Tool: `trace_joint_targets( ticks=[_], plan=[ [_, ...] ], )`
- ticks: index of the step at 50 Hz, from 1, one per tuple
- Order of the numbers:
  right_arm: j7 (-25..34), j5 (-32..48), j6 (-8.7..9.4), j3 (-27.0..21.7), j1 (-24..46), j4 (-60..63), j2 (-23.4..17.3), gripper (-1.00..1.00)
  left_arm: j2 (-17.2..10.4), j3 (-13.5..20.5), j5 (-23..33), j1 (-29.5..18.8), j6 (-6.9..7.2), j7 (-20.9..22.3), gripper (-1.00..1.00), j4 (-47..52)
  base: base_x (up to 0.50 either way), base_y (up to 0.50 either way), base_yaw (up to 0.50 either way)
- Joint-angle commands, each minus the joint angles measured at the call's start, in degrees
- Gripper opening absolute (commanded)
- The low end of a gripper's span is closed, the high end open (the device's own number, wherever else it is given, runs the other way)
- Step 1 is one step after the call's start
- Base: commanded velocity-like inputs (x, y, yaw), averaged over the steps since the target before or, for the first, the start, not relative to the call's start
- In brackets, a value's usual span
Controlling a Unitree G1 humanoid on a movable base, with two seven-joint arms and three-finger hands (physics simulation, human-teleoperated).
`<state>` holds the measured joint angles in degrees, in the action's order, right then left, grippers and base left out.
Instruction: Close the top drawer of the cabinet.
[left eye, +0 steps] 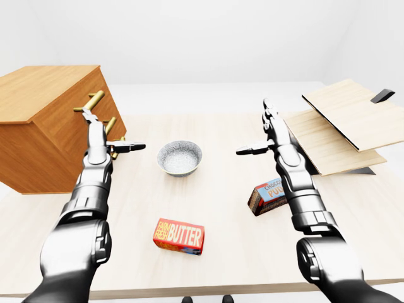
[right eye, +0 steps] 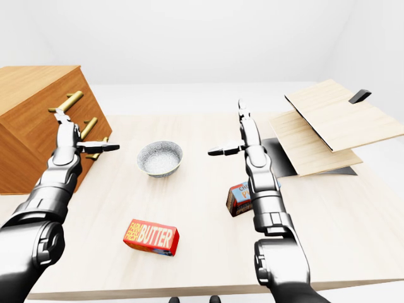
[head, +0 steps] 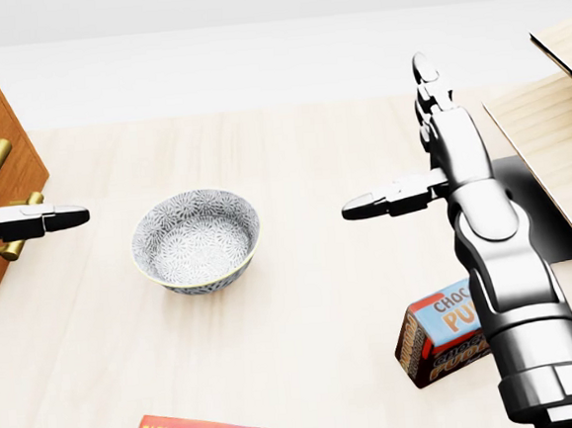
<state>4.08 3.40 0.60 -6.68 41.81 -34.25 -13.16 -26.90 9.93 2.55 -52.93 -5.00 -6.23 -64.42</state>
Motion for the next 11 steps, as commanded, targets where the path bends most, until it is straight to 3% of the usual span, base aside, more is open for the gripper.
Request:
trace_joint_targets(
  ticks=[1,11],
  plan=[
    [0.04,-0.18,0.63,-0.22,-0.76,1.28,-0.27,1.00,-5.89,2.96,0.00,-0.52,0.00,-0.75,1.00,-6.70,0.00,0.00,0.00],
    [-0.07,0.02,0.63,0.00,-0.40,1.05,-0.01,1.00,-4.11,2.39,0.35,-0.57,0.00,-0.74,1.00,-5.76,0.00,0.00,0.00]
  ],
)
